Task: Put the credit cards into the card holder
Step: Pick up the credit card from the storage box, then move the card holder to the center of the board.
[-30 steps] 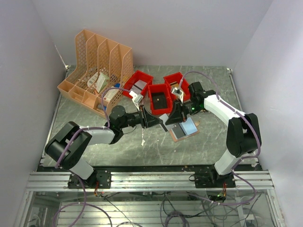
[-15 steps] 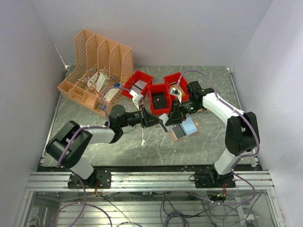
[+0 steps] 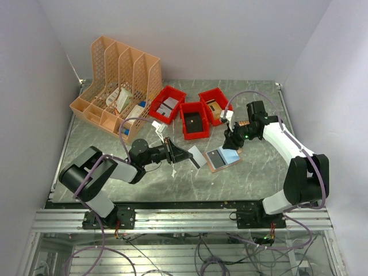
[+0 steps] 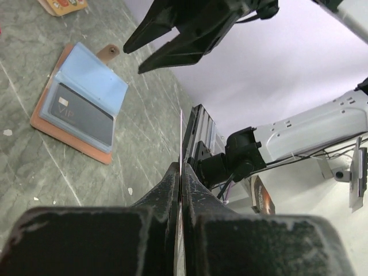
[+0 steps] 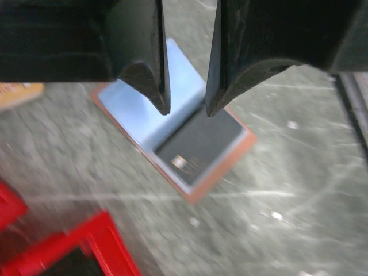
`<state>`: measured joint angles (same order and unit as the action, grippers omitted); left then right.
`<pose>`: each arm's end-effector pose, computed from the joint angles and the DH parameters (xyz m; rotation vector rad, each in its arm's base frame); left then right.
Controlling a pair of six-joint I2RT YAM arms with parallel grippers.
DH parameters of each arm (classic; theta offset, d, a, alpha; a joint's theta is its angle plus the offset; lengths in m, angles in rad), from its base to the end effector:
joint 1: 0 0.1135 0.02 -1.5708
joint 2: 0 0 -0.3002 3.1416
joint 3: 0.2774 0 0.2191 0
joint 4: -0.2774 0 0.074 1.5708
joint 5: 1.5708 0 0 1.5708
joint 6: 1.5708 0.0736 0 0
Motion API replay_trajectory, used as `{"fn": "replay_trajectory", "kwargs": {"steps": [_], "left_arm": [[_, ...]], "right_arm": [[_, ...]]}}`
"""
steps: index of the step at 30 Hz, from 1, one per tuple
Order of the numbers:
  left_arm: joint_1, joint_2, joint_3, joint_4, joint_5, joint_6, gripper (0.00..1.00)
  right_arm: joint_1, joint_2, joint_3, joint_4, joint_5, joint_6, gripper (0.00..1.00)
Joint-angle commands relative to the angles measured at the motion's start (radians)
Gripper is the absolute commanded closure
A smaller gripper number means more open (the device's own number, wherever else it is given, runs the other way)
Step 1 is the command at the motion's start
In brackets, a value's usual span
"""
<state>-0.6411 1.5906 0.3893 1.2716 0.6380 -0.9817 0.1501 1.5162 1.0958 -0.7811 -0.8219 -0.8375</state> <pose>0.2068 -0.2090 0.2482 0.3054 1.7765 -1.7084 0.2542 0.0930 0.2663 -1.3112 2.0234 0.8347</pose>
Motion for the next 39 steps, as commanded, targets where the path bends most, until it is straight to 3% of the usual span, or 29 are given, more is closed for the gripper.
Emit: {"fn": "replay_trajectory", "kwargs": {"steps": [1, 3, 5, 11, 22, 31, 39], "left_arm": [[-0.021, 0.019, -0.004, 0.081, -0.055, -0.027, 0.93], [-0.032, 0.015, 0.004, 0.045, -0.078, -0.019, 0.93], [-0.043, 0.01, 0.012, 0.012, -0.097, -0.011, 0.93], [-0.072, 0.013, 0.033, -0.055, -0.13, 0.014, 0.93], [-0.086, 0.125, 0.027, 0.092, -0.166, -0.08, 0.93], [-0.126, 0.204, 0.065, 0.084, -0.203, -0.098, 0.93], [-0.129, 0.337, 0.073, 0.188, -0.229, -0.184, 0.93]], "right_arm": [[-0.001, 0.01, -0.045, 0.2, 0.371, 0.094, 0.77], [-0.002, 0.046, -0.025, 0.215, 0.442, 0.147, 0.95], [-0.002, 0.067, -0.017, 0.227, 0.502, 0.172, 1.0], [-0.002, 0.133, -0.042, 0.257, 0.593, 0.184, 1.0], [-0.002, 0.235, -0.029, 0.218, 0.61, 0.176, 1.0], [-0.002, 0.267, 0.01, 0.089, 0.428, 0.137, 1.0], [0.029, 0.27, 0.011, 0.051, 0.322, 0.139, 1.0]]}}
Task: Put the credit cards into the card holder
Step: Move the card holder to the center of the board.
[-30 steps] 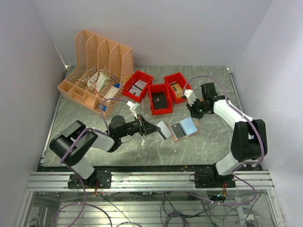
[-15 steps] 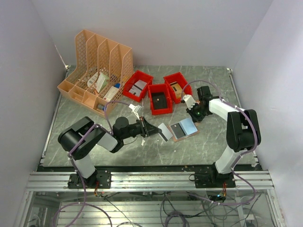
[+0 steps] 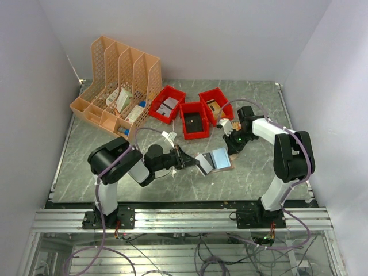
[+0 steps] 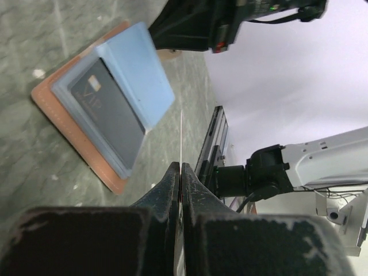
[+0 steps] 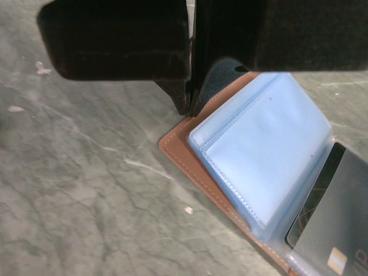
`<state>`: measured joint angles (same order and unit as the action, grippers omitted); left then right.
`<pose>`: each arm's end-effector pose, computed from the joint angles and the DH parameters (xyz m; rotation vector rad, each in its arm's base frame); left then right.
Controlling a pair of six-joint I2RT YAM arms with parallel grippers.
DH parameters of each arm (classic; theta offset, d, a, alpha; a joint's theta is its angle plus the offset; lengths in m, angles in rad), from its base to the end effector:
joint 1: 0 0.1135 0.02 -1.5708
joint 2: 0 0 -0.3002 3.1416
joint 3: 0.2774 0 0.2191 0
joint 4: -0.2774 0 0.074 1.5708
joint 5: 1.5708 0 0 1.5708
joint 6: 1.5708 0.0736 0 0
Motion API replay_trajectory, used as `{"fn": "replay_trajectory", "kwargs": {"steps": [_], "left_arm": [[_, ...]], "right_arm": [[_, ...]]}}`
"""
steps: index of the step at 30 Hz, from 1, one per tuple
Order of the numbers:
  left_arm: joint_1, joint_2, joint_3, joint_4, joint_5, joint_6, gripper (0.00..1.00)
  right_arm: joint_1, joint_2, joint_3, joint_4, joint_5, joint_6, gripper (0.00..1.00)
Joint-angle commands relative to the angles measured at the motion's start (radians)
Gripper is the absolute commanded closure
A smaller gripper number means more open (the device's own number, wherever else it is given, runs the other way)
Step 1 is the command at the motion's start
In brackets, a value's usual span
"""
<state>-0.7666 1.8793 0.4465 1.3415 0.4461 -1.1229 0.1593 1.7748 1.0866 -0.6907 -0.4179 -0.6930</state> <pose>0.2224 -0.2583 0.1863 0.0520 1.9993 -1.7087 0.3000 0.0784 0.1813 -1.2119 2.5310 0.5026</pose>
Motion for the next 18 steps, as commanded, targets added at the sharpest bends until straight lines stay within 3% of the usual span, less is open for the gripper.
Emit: {"fn": "replay_trajectory", "kwargs": {"steps": [1, 9, 18], "left_arm": [[-0.005, 0.054, 0.018, 0.122, -0.04, -0.043, 0.93], [0.0, -0.004, 0.032, -0.064, -0.04, 0.041, 0.93], [0.072, -0.167, 0.019, -0.295, 0.02, 0.099, 0.93]], "right_arm": [[0.03, 0.012, 0.021, -0.038, -0.085, -0.004, 1.0], [0.144, 0.026, 0.02, 0.02, -0.039, 0.049, 1.0], [0.111, -0.045, 0.029, 0.048, -0.058, 0.09, 0.97]]}}
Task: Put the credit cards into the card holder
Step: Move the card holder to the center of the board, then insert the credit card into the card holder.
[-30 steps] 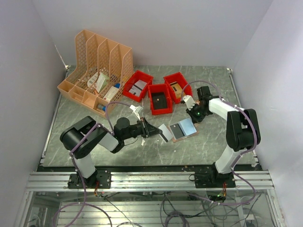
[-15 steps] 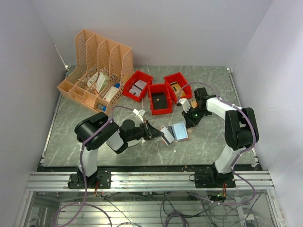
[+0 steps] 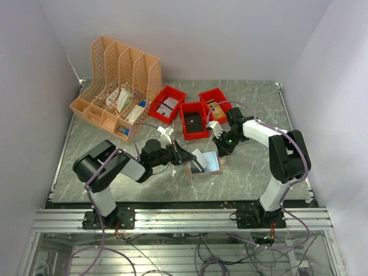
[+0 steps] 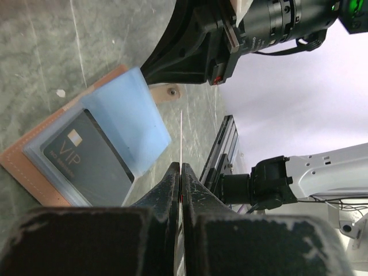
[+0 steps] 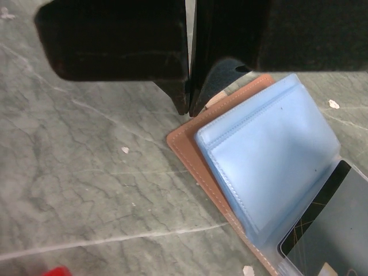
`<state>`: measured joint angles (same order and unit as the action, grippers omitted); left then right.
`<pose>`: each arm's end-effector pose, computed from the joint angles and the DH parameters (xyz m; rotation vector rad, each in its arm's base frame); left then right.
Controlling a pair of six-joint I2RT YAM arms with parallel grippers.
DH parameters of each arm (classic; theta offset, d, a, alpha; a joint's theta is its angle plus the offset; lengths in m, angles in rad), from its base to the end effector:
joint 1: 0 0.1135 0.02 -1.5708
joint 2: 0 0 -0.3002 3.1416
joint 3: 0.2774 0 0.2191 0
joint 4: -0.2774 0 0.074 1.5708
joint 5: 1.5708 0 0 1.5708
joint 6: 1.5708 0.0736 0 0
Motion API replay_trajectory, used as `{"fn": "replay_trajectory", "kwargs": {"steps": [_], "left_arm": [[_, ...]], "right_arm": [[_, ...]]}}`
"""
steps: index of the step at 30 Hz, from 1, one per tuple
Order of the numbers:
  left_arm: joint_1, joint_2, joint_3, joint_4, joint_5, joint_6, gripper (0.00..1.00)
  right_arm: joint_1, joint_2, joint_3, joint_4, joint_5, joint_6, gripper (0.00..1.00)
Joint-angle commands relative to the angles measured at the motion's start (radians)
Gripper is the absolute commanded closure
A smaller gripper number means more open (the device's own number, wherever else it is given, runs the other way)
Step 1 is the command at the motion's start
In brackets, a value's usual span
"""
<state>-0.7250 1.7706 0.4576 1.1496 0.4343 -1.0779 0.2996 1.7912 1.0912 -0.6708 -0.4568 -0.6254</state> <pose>0.2266 -0.2422 0.1964 0.0177 2.0483 -1.6156 0.2897 0.1235 0.1793 -1.3133 2.4873 0.5992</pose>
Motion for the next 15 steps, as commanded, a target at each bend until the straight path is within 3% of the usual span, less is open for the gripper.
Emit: {"fn": "replay_trajectory", "kwargs": {"steps": [1, 8, 12, 13, 14, 15], "left_arm": [[0.037, -0.068, 0.011, -0.121, 0.041, 0.06, 0.93], [0.068, -0.081, 0.054, -0.182, 0.106, 0.072, 0.93], [0.073, -0.096, 0.079, -0.258, 0.11, 0.105, 0.93], [0.073, -0.097, 0.082, -0.268, 0.11, 0.111, 0.93], [0.074, -0.098, 0.082, -0.274, 0.11, 0.115, 0.93], [0.075, -0.096, 0.082, -0.275, 0.11, 0.116, 0.93]], "right_arm": [[-0.045, -0.084, 0.021, 0.036, -0.031, 0.029, 0.92], [-0.125, -0.14, 0.021, 0.02, -0.291, 0.067, 0.68], [-0.127, -0.071, 0.043, -0.058, -0.378, 0.066, 0.44], [-0.123, -0.051, 0.047, -0.07, -0.366, 0.059, 0.36], [-0.119, -0.032, 0.048, -0.076, -0.353, 0.06, 0.08], [-0.114, -0.024, 0.048, -0.074, -0.338, 0.068, 0.01]]}}
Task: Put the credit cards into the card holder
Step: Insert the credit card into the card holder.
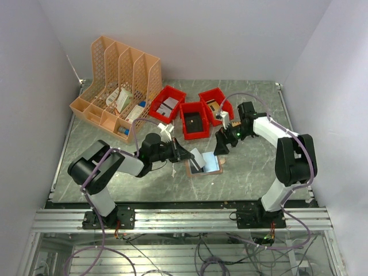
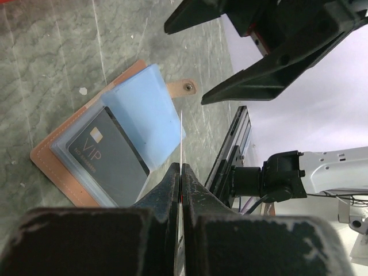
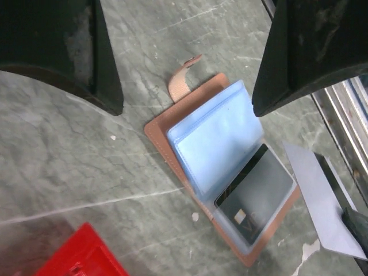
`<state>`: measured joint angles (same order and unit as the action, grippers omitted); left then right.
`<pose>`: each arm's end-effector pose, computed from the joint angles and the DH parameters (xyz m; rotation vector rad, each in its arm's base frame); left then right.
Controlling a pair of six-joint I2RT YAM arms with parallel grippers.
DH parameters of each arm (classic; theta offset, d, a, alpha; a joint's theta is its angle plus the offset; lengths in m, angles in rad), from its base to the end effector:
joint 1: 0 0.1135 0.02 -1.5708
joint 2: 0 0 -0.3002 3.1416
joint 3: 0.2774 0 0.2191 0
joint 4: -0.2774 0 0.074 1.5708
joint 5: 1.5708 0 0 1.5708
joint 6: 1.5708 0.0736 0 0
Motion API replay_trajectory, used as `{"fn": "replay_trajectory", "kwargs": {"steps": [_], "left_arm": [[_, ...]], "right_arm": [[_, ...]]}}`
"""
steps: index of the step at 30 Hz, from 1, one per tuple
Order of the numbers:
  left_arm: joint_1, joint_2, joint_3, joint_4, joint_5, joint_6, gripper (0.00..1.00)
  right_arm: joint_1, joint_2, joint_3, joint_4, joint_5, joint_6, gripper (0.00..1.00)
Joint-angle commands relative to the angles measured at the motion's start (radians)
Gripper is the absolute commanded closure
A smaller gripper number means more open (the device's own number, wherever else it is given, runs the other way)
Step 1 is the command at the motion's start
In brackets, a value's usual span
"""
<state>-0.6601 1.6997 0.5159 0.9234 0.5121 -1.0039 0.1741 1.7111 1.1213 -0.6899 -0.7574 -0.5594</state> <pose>0.2363 -0.2291 0.2031 0.0568 2.1313 -1.5559 0.2937 0.1030 0.2213 -1.0601 2.3423 0.9303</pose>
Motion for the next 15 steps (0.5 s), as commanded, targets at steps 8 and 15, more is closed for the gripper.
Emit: {"fn": "replay_trajectory", "kwargs": {"steps": [8, 15], "left_arm": [[0.014, 0.011, 0.014, 0.004, 0.038, 0.023, 0.93], [0.014, 0.022, 0.007, -0.015, 0.026, 0.037, 0.93]], "right_arm": [[0.094, 0.074, -0.006, 0.024, 0.126, 0.063, 0.0], [0.159, 0.063, -0.027, 0.082, 0.282, 0.08, 0.07]]}}
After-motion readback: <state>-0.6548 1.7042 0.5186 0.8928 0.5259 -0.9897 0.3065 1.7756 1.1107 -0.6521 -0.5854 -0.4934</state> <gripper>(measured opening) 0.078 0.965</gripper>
